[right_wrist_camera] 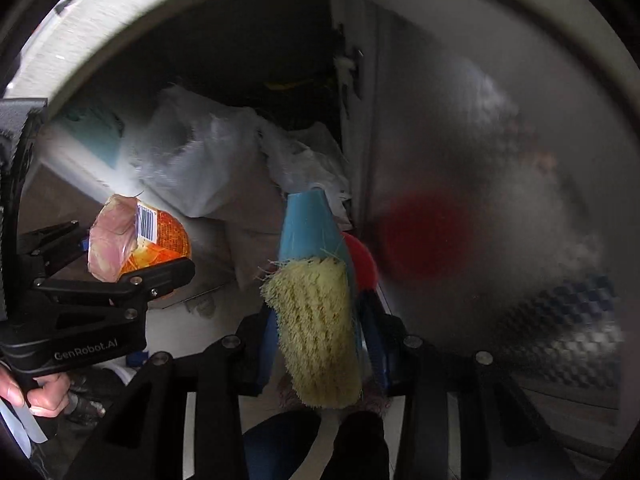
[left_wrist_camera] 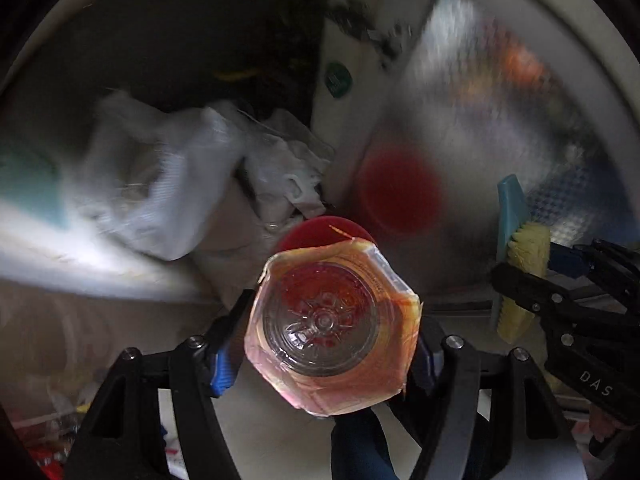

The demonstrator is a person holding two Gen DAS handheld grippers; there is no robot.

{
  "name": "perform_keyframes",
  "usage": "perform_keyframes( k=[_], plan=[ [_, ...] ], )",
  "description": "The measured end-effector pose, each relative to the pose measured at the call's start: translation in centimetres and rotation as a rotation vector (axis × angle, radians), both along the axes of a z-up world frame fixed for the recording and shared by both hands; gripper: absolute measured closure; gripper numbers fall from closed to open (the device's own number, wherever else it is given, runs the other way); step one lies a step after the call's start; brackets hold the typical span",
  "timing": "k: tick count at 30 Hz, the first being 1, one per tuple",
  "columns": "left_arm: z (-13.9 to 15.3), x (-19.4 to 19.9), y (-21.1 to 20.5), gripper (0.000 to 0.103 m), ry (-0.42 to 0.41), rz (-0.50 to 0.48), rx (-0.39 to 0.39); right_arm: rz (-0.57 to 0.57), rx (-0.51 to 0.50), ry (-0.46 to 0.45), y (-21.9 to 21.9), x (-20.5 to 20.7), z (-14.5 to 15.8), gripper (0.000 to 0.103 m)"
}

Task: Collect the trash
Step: 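Carry the orange cup down to the red bin with the left tool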

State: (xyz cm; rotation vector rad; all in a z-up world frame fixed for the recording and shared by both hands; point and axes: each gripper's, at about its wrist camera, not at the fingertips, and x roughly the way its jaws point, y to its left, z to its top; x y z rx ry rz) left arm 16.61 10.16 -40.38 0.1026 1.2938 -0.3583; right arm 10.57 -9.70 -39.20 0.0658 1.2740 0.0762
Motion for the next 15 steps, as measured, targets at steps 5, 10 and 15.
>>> perform_keyframes(
  k=[5,10,15],
  plan=[
    [-6.0,2.2,-1.9,0.038,0.051,-0.051,0.011,-0.075,-0.006,0.032,-1.2,0.6,-5.3,0.066],
    [-9.0,3.7,-3.6,0.037,0.053,-0.091,0.018,-0.118,-0.008,0.054,-2.9,1.2,-7.9,0.066],
    [-10.1,4.6,-4.8,0.019,0.061,-0.103,0.020,-0.147,-0.009,0.058,-3.0,1.6,-8.3,0.066]
  ],
)
